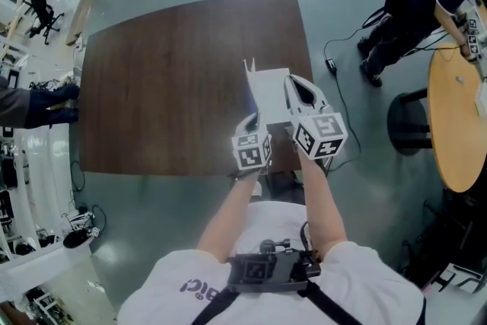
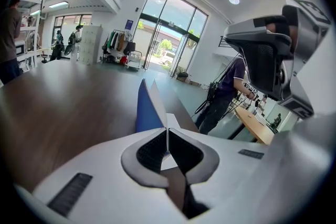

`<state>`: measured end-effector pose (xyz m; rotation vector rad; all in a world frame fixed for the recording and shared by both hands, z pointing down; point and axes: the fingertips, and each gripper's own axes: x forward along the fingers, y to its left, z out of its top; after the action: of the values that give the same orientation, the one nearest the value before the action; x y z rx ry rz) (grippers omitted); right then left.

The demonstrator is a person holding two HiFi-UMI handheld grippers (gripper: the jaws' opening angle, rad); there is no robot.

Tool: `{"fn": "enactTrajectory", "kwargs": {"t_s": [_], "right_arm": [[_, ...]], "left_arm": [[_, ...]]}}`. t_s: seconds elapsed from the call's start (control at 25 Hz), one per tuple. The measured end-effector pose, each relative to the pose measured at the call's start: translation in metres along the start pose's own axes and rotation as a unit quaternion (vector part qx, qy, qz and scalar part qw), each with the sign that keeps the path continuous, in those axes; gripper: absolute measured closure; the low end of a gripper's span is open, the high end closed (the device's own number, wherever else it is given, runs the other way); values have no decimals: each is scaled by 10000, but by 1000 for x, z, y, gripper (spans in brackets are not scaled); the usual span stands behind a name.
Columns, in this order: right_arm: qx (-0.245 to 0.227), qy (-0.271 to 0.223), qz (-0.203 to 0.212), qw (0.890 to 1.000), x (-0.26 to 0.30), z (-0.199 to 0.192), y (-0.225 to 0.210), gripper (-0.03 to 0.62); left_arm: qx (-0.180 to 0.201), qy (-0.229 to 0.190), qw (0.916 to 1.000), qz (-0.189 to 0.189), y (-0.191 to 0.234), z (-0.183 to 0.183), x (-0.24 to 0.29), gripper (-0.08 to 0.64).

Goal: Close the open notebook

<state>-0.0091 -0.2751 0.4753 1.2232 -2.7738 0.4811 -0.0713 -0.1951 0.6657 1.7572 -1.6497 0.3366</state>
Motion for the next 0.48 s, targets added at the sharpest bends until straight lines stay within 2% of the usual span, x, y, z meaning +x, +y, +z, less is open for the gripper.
{"fn": "enactTrajectory", "kwargs": {"t_s": [0.24, 0.48], "right_arm": [[195, -140, -402, 9989, -18, 7, -39, 589], [414, -113, -599, 9973, -26, -3, -63, 589]], "left_arm": [[230, 175, 9994, -201, -25, -2, 14, 540], [370, 338, 9980, -374, -44, -8, 26, 540]]}}
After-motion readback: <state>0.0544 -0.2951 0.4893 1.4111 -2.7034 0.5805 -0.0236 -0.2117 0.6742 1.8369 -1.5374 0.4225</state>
